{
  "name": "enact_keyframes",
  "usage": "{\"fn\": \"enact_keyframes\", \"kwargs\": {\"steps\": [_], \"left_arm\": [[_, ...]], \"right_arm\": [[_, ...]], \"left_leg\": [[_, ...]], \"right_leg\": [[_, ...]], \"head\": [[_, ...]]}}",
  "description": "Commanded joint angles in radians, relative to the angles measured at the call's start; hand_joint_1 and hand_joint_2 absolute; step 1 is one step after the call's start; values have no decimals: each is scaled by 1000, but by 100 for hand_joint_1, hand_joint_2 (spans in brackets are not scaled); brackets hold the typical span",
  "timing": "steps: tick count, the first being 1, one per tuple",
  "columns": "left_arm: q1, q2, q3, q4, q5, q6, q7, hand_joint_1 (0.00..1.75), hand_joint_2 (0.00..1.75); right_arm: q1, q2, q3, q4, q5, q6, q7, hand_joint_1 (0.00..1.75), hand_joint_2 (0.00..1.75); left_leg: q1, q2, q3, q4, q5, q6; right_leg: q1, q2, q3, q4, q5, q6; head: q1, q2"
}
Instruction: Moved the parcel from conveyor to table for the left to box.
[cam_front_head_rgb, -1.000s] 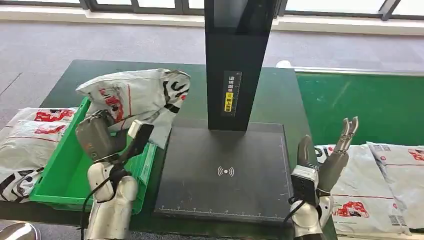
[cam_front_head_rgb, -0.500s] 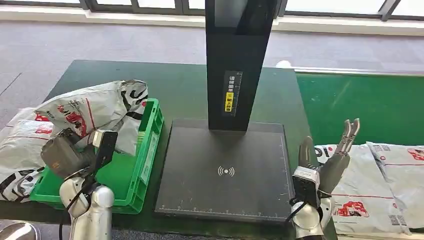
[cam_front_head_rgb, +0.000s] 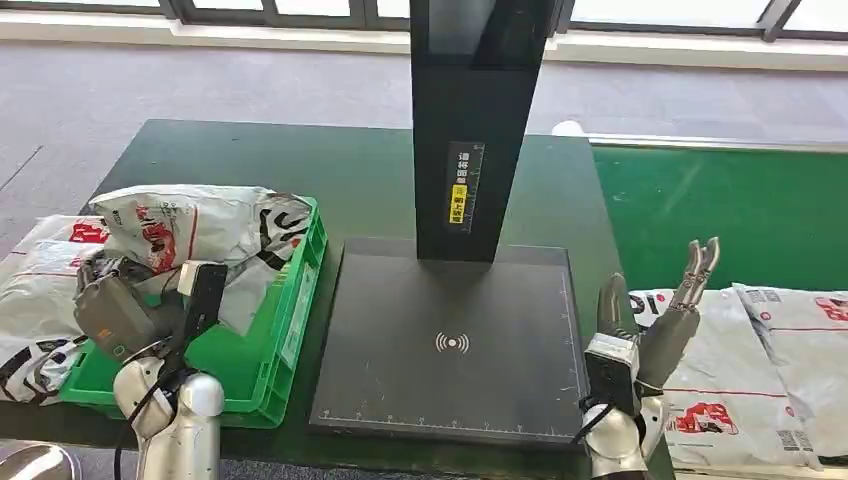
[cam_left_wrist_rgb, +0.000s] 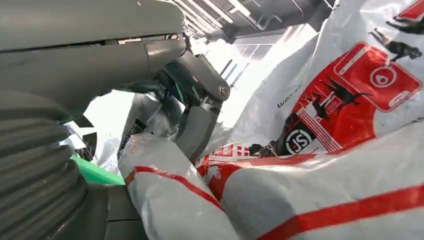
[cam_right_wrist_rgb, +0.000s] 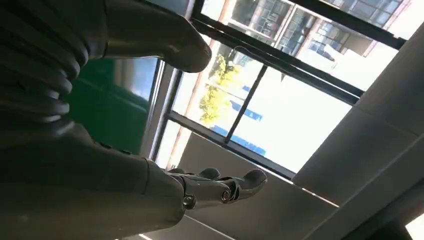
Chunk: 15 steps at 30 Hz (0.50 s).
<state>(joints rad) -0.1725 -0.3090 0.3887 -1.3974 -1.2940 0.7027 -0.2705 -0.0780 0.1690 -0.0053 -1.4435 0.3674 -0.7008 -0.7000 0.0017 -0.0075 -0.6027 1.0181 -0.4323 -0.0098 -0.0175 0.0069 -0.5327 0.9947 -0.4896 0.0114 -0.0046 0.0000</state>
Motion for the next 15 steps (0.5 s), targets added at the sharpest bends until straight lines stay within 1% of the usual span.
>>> {"fn": "enact_keyframes", "kwargs": {"steps": [1,3,15], "left_arm": [[-15,-40,54,54,27,-5,-19,0,0],[-20,-40,61,63,47,-5,-39,0,0],[-20,-40,61,63,47,-5,-39,0,0]], "right_arm": [[-13,-1,-44,29,-5,3,2,0,175],[-16,-3,-42,33,-8,3,2,0,175],[-16,-3,-42,33,-8,3,2,0,175]], "left_leg": [[0,0,2,-1,0,0],[0,0,2,-2,0,0],[0,0,2,-2,0,0]], "right_leg": [[0,-1,2,-2,0,-1],[0,-1,3,-2,0,-1],[0,-1,3,-3,0,-1]], "head": [[0,0],[0,0],[0,0]]}}
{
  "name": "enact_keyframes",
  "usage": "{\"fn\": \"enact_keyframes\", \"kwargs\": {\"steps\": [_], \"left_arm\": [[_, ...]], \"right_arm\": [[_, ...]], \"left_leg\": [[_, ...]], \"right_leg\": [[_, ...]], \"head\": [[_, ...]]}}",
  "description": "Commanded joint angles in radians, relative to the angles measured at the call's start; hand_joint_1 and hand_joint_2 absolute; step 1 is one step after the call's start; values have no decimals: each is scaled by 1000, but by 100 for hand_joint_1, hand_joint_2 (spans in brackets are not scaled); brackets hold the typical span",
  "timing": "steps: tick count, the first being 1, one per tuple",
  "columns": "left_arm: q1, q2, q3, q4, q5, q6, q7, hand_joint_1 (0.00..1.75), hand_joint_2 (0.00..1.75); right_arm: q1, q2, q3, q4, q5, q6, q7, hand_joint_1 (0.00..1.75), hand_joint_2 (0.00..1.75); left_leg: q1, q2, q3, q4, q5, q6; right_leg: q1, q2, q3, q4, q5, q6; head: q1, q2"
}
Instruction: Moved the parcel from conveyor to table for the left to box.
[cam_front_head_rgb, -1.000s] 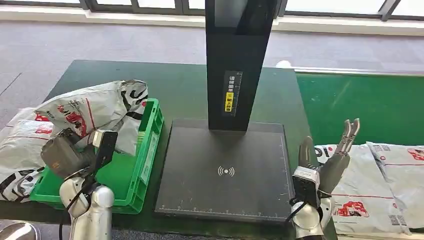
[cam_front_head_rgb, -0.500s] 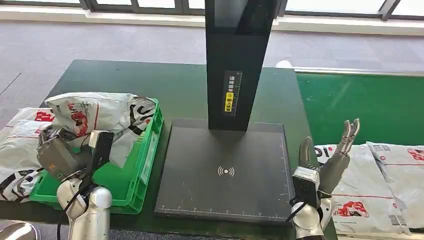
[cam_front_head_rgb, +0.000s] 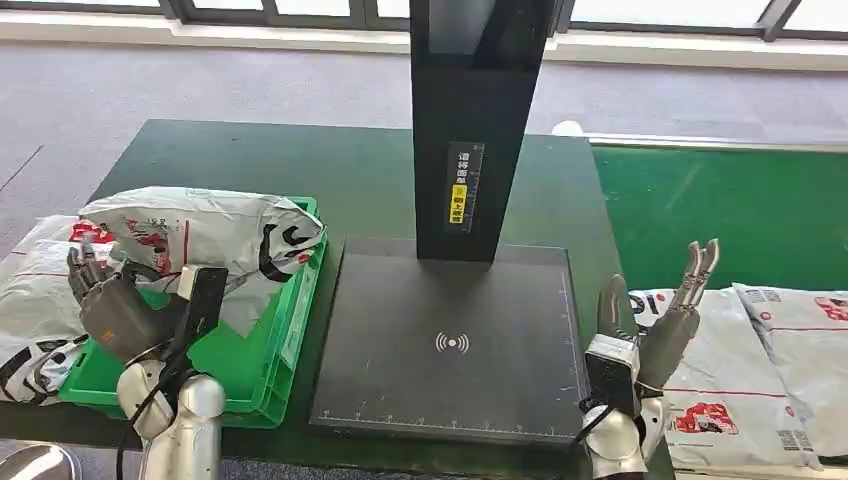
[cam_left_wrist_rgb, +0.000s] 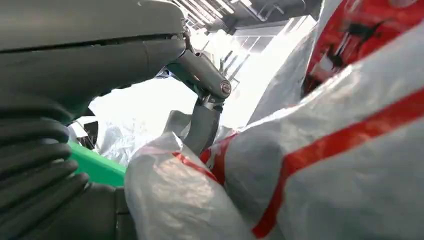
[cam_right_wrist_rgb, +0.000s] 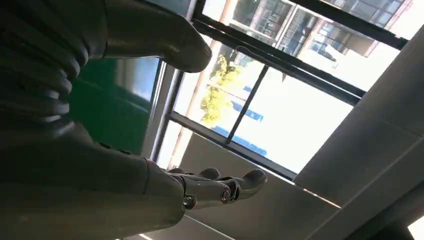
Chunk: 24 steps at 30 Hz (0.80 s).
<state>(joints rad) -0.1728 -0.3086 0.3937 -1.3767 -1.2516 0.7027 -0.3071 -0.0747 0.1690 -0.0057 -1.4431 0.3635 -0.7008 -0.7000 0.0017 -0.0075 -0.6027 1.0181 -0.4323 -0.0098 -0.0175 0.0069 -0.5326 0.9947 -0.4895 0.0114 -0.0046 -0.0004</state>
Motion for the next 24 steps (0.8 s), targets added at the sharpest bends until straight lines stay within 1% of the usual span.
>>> {"fn": "enact_keyframes", "kwargs": {"steps": [1,11,12,13,24], "left_arm": [[-20,-40,56,43,5,-5,-2,0,0],[-23,-40,51,47,25,-5,-18,0,0],[-25,-40,49,53,18,-5,-15,0,0],[-25,-40,49,53,18,-5,-15,0,0],[-25,-40,37,42,-4,-5,4,0,0]], "right_arm": [[-20,-3,-41,33,-4,3,2,0,175],[-26,-5,-40,41,-6,3,2,0,175],[-32,-7,-41,48,-6,3,2,0,175],[-32,-7,-41,48,-6,3,2,0,175],[-31,-5,-50,68,2,3,2,0,175]], "left_leg": [[0,0,2,-1,0,0],[0,0,2,-1,0,0],[0,0,4,-5,1,0],[0,0,2,-1,0,0],[0,-1,1,-1,0,0]], "right_leg": [[0,-1,2,-2,0,-1],[0,-1,2,-1,0,-1],[0,-2,4,-5,0,-2],[0,-1,2,-2,0,-1],[0,-1,2,-1,0,-1]], "head": [[0,0],[0,0],[0,0],[0,0],[0,0]]}}
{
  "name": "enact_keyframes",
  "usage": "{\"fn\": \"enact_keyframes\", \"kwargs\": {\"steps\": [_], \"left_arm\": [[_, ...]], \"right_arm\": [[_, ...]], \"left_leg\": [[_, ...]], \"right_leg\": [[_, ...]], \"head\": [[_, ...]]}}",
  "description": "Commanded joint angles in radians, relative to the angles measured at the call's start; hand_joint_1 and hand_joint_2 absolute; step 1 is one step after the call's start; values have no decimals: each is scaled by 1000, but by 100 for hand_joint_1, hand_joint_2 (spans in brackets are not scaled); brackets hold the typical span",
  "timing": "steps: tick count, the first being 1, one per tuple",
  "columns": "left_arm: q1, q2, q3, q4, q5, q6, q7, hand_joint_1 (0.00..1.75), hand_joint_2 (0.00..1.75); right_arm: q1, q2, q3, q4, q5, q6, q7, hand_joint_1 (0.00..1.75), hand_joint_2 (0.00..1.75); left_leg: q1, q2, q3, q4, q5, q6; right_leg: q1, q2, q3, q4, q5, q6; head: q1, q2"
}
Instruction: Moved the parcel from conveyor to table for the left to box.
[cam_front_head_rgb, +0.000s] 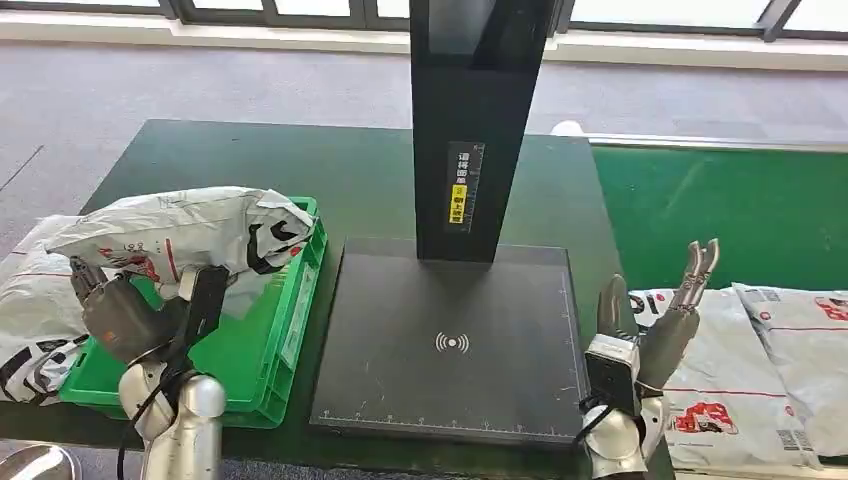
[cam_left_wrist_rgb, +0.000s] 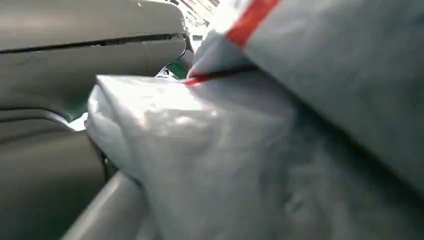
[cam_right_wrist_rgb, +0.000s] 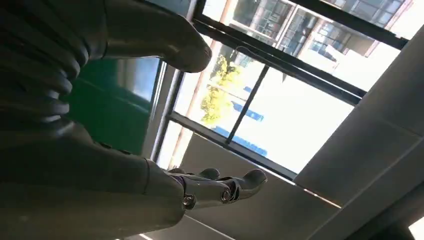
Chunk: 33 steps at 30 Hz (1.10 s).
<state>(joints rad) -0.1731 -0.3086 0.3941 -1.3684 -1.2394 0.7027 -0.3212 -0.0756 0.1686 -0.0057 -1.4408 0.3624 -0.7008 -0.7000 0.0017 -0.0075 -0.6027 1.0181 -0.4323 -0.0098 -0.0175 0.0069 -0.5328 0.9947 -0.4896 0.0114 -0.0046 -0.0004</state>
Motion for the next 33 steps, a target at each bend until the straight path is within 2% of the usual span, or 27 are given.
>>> {"fn": "enact_keyframes", "kwargs": {"steps": [1,12,13,33], "left_arm": [[-22,-40,36,31,-15,-5,18,0,0],[-12,-40,7,16,-3,-5,31,0,0],[-11,-40,7,15,0,-5,28,0,175],[-9,-40,10,10,-16,-5,40,0,175]], "right_arm": [[-29,-5,-50,66,3,3,2,0,175],[-23,4,-71,78,16,14,2,0,175],[-22,4,-72,77,17,15,2,0,175],[-21,11,-82,75,25,24,2,0,175]], "left_leg": [[0,-1,2,-2,0,0],[0,-1,1,-1,0,0],[0,-1,1,-1,0,0],[0,-1,1,-1,0,0]], "right_leg": [[0,-2,3,-3,0,-1],[1,-2,2,-2,0,-1],[0,-2,2,-1,0,0],[0,-1,2,-1,0,-1]], "head": [[0,0],[0,0],[0,0],[0,0]]}}
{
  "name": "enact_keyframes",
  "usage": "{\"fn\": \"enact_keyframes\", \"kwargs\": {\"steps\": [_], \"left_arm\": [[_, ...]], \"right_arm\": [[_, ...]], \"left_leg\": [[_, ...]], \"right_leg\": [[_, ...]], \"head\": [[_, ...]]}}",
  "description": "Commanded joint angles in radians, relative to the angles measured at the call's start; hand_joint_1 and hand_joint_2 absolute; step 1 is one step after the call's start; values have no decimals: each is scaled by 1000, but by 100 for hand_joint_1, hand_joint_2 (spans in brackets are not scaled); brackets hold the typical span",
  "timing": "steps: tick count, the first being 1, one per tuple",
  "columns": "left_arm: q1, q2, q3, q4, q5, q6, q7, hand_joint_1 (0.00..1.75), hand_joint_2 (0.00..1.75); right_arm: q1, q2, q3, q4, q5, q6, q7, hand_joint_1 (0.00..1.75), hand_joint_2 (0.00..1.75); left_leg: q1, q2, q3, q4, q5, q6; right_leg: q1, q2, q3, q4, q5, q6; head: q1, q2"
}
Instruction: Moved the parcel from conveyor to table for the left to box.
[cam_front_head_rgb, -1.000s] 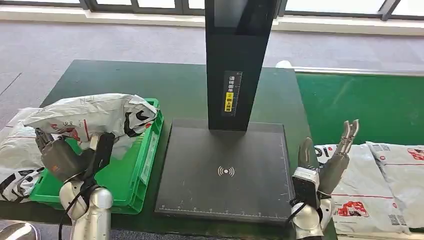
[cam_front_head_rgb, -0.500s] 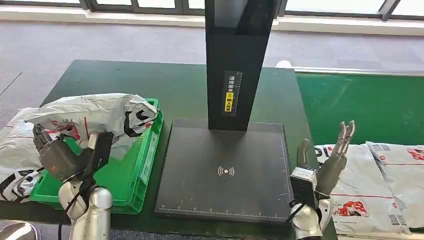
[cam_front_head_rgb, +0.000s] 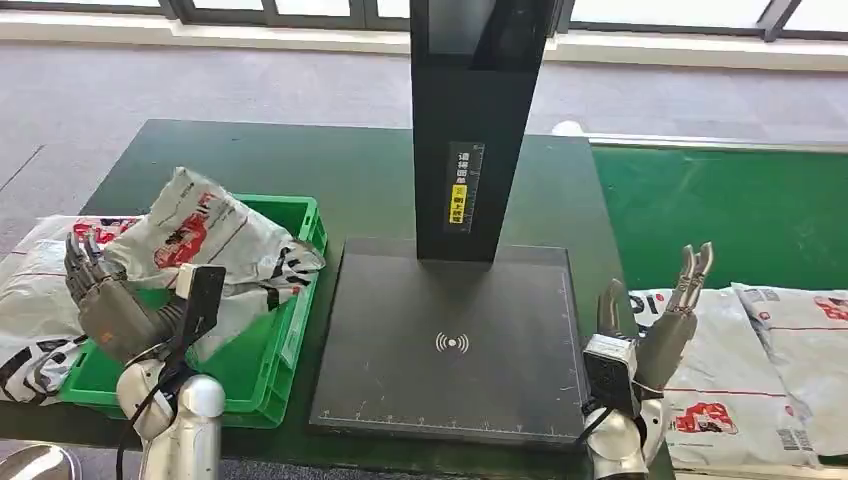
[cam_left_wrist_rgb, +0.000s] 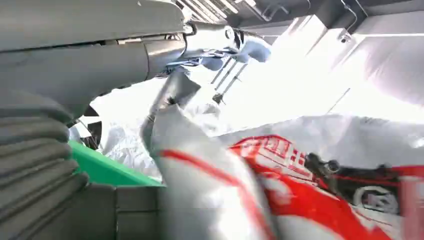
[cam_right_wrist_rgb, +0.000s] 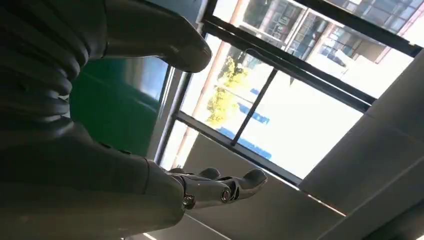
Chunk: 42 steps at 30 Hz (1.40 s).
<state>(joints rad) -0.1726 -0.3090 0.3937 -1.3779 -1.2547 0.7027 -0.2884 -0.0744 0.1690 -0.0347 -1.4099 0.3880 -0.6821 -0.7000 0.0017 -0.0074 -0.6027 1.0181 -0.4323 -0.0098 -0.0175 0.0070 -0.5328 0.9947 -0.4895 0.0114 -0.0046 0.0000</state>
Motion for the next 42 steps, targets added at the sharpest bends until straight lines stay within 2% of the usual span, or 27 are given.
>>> {"fn": "enact_keyframes", "kwargs": {"steps": [1,19,23,25,29,36,42], "left_arm": [[-9,-40,9,18,-3,-5,9,0,175],[19,-40,-6,-58,-22,-5,30,0,175],[30,-40,105,-185,172,-5,-92,0,175],[34,-40,149,-198,230,-5,-134,0,175],[40,-40,164,-207,256,-5,-141,0,175],[41,-40,200,-212,412,-5,-228,0,175],[43,-40,198,-214,410,-5,-234,0,175]], "right_arm": [[-23,11,-54,45,0,7,2,0,175],[-37,11,-56,75,3,15,2,0,175],[-57,20,-64,107,18,23,2,0,175],[-68,25,-78,134,30,27,2,0,175],[-72,26,-94,157,37,36,2,0,175],[-67,39,-124,168,67,48,2,0,175],[-71,43,-130,173,74,51,2,0,175]], "left_leg": [[0,-1,2,-2,0,0],[0,0,1,-1,0,0],[0,2,2,-3,0,0],[1,6,2,-1,-2,-1],[0,7,4,-4,-1,0],[0,2,3,-2,-1,0],[0,1,2,-2,0,0]], "right_leg": [[0,-2,3,-2,0,-1],[1,-1,2,-1,0,-1],[0,0,3,-3,0,-1],[1,5,1,-2,0,-1],[1,5,4,-3,0,-2],[1,1,3,-2,0,-1],[1,0,3,-2,0,-1]], "head": [[0,0],[0,0],[0,0],[0,0],[0,0],[0,0],[0,0]]}}
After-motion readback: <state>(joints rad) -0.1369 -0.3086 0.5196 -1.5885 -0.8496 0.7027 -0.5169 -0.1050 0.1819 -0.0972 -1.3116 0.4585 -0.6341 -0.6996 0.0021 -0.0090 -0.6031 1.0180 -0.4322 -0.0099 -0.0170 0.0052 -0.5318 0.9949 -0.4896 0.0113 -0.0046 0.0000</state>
